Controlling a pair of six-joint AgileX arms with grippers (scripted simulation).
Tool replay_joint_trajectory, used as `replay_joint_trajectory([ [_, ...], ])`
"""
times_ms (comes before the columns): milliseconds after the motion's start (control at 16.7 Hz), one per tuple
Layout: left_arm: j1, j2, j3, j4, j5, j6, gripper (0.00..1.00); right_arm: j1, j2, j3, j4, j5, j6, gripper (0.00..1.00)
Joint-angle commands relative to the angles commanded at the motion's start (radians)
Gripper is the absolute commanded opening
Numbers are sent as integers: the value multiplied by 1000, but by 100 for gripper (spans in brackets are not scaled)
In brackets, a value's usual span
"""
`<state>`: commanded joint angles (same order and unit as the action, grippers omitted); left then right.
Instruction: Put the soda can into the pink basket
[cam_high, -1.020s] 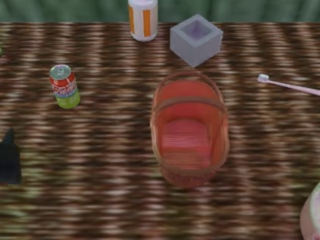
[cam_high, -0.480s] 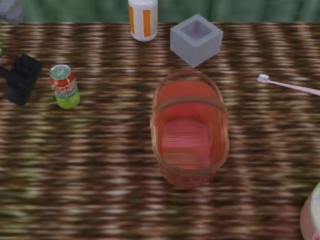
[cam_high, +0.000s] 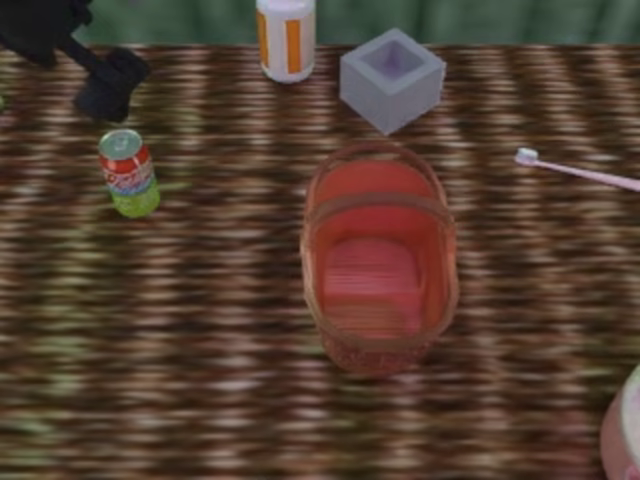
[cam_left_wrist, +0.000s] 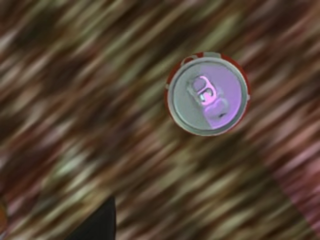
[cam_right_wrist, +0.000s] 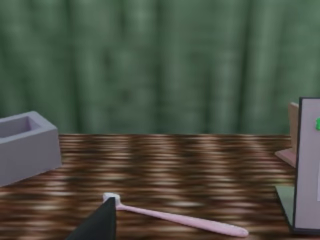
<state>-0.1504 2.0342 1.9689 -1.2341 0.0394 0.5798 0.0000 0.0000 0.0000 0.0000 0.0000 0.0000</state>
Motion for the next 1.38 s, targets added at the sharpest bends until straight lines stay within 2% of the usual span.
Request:
replay_joint_trajectory([
  [300,6,358,334,-173,-21,80,100,0,0,0,0,0,0,100],
  [540,11,489,452,-233,-32,107,100,0,0,0,0,0,0,100],
  [1020,9,493,438,-217,-32,105,100,0,0,0,0,0,0,100],
  [1380,13,484,247,-37,-33,109,100,0,0,0,0,0,0,100],
])
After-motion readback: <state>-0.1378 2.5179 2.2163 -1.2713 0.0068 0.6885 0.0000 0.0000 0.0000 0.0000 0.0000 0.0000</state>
